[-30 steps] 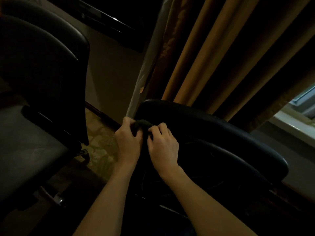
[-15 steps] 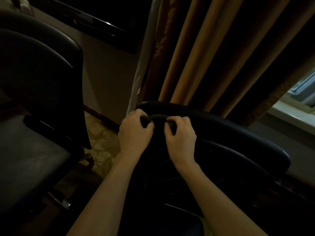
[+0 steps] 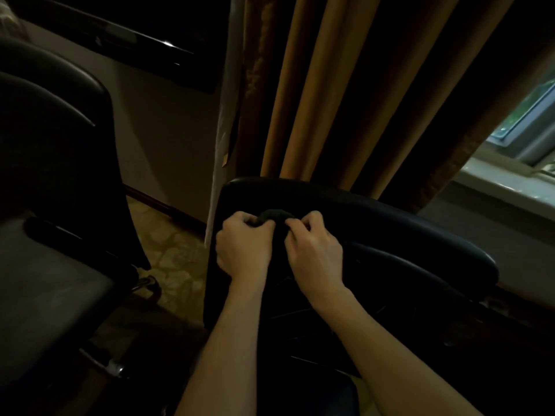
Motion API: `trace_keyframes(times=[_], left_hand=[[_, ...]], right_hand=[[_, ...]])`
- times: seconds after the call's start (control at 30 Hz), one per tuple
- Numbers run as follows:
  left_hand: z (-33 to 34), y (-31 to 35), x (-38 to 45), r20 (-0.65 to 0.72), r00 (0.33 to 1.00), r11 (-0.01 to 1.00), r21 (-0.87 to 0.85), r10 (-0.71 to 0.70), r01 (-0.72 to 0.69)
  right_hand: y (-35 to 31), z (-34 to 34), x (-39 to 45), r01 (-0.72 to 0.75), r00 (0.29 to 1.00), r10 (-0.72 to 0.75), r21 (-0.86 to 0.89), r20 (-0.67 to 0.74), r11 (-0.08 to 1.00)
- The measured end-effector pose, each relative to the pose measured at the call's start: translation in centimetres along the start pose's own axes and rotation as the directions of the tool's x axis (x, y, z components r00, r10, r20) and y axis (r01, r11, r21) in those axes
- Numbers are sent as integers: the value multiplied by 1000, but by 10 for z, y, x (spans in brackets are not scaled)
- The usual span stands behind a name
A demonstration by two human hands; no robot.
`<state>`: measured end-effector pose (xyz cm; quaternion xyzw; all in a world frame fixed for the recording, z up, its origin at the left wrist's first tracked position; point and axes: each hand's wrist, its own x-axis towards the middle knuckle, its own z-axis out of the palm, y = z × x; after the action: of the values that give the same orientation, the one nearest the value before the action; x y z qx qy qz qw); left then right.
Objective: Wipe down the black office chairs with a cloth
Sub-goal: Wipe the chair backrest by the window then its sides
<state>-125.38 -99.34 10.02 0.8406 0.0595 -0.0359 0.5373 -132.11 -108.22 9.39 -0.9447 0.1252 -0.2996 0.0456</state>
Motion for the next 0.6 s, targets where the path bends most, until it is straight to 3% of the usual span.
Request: trace_keyframes(times=[0.13,0.27,0.4,0.6], left_hand=[[21,15,-25,49,999,1000,12,-9,9],[11,9,-17,10,1000,1000,17,-17,17],[-5,-4,3,-111,993,998,-47,-34,29],[9,3,-6,-190,949,941,-275,-253,196]], right_hand=[[28,-14,-16,-102,994,101,-15,-45,995],[12,-13,-9,-45,999,45,-27,-3,999],[-14,-3,3,18,996,-18,3,88,1000],[-12,-4,10,54,987,-56,14,151,998]])
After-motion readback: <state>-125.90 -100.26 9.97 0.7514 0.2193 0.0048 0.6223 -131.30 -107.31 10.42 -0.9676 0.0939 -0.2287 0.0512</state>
